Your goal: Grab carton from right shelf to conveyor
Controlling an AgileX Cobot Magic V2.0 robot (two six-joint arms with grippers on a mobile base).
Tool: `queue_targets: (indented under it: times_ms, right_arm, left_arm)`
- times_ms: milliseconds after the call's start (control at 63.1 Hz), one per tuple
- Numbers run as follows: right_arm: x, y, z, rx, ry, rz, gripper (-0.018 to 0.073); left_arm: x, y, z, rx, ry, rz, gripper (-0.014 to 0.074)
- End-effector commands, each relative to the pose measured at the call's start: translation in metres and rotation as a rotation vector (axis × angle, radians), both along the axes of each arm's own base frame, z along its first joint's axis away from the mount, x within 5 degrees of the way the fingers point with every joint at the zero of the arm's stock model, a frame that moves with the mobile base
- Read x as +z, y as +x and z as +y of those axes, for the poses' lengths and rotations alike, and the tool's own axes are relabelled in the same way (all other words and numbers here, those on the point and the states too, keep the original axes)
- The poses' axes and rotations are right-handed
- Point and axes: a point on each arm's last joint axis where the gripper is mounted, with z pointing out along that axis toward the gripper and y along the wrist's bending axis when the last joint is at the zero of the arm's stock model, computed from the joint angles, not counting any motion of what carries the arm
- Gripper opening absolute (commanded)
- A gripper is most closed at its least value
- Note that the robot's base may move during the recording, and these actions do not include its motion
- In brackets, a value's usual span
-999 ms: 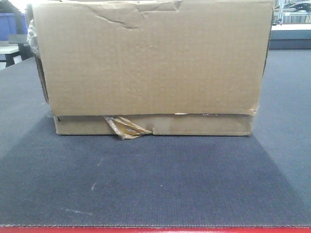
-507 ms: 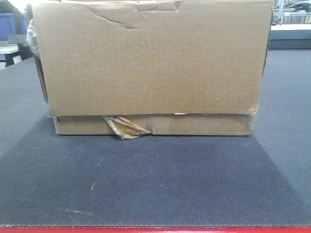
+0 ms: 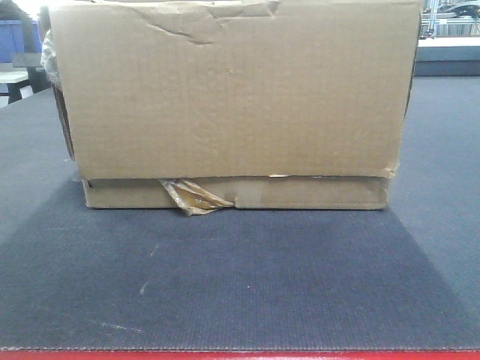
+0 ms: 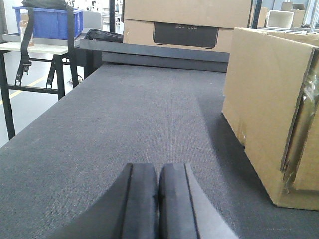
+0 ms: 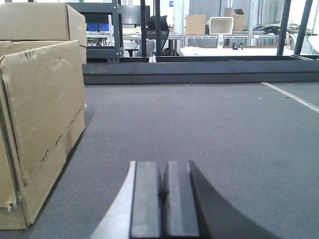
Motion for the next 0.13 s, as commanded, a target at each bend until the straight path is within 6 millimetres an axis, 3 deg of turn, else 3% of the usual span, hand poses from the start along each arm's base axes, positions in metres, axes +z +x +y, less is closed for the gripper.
queue_targets:
  times_ms: [0, 111]
  right_arm:
    - [0.0020, -0.0004, -0.0005, -0.008, -0.017, -0.024, -0.0075]
    - [0.0020, -0.0004, -0.0005, -0.008, -0.017, -0.024, -0.0075]
  left_arm:
    - [0.0025, -0.0004, -0.0001, 0.000, 0.002, -0.026, 0.0001]
    - [0.0025, -0.0004, -0.0001, 0.000, 0.002, -0.026, 0.0001]
